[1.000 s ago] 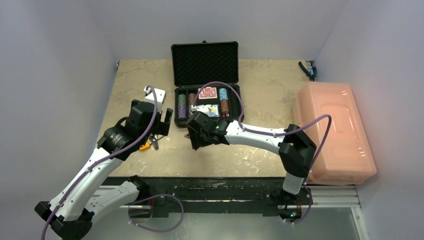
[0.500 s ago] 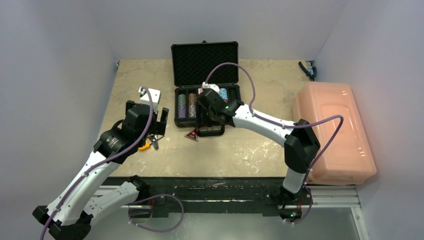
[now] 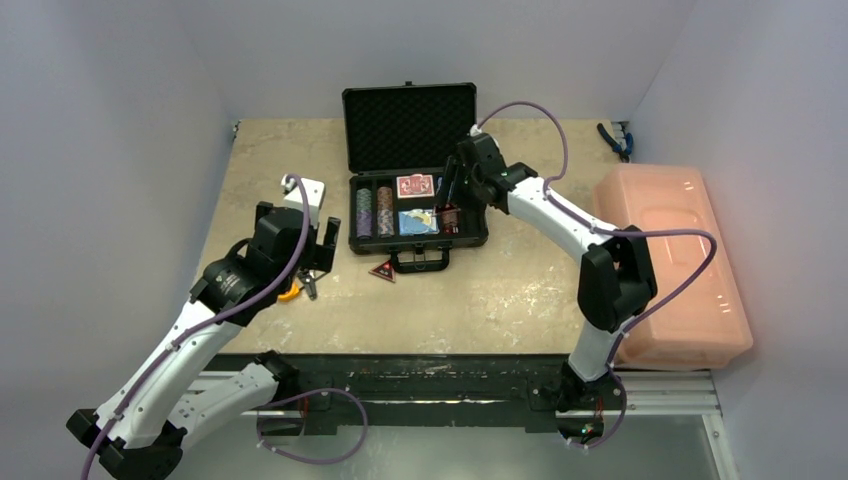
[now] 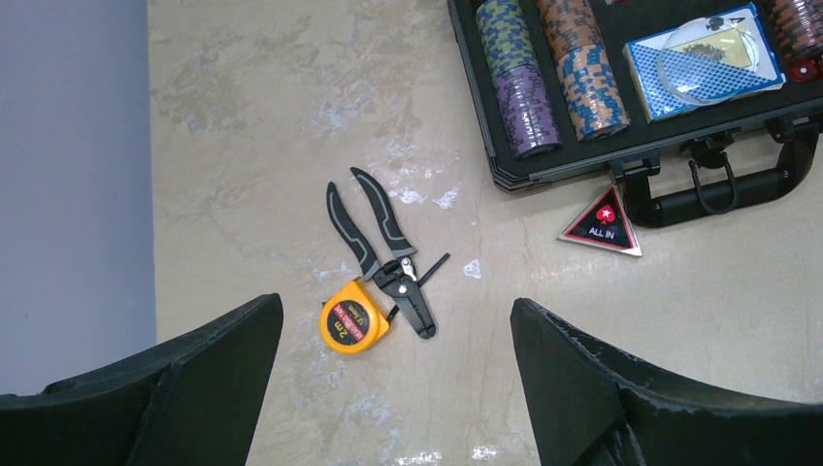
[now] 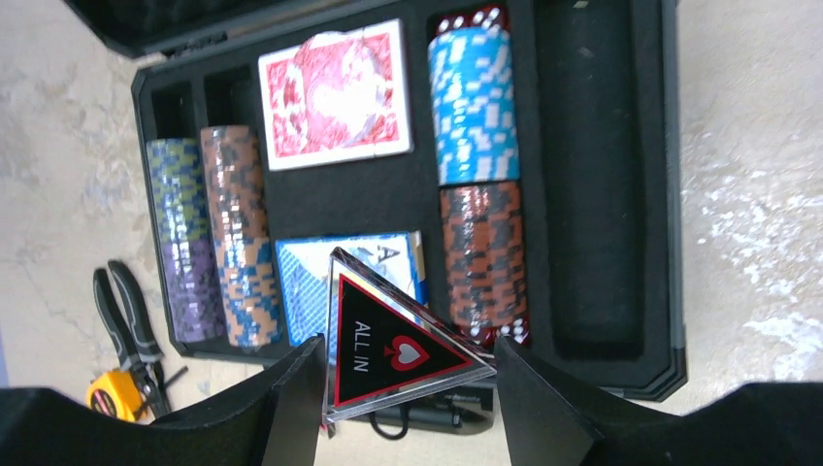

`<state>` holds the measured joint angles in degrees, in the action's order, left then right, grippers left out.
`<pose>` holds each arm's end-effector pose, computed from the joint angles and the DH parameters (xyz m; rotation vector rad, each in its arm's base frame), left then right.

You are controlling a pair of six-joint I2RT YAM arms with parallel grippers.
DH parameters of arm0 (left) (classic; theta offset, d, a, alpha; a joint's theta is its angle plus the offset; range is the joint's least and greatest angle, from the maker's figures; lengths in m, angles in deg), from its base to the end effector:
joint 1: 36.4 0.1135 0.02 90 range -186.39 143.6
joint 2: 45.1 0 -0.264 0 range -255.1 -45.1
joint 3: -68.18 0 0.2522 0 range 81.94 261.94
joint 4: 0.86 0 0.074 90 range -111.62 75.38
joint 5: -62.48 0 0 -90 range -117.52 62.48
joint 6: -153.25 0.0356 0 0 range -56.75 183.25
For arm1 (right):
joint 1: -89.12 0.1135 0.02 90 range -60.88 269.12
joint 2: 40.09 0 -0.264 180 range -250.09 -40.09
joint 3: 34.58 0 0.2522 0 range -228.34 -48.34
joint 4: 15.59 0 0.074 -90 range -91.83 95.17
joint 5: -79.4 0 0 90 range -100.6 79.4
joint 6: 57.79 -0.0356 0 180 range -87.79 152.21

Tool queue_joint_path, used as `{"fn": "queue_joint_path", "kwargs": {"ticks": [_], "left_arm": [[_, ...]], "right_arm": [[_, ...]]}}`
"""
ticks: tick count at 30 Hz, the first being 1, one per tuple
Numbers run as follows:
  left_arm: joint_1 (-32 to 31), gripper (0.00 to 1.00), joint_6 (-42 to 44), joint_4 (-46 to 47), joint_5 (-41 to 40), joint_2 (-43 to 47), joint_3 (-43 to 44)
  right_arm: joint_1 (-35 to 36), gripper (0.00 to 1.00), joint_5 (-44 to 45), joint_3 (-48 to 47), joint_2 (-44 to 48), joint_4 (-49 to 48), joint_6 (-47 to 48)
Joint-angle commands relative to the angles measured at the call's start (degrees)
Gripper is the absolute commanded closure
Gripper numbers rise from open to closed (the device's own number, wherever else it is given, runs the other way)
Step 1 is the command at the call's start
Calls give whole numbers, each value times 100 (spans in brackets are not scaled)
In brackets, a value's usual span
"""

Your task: Pack up texas hold em set

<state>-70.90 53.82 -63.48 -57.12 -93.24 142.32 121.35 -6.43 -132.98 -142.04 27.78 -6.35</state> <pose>0.1375 -0.0732 0.3581 0.1835 2.1104 0.1197 0.3407 0.2118 0.2762 0.1701 2.4391 0.4864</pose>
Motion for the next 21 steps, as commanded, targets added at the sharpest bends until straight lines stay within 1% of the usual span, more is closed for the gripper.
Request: {"fn": "queue_joint_path", "kwargs": {"ticks": [1,8,18,21], "left_arm": [[32,13,20,185,86,24,0],[34,13,35,202,128,41,-9],[31,13,47,215,178,50,-9],[31,13,47,217,187,59,-9]], "right_arm": [[-284,47,-398,-282,-44,-405,-122],[-727,48,-1071,-41,-237,-850,-397],[-1127,47,-1773,28,-570,-1292,-764],[-1227,46,-1851,22,-646,-1342,-854]]}}
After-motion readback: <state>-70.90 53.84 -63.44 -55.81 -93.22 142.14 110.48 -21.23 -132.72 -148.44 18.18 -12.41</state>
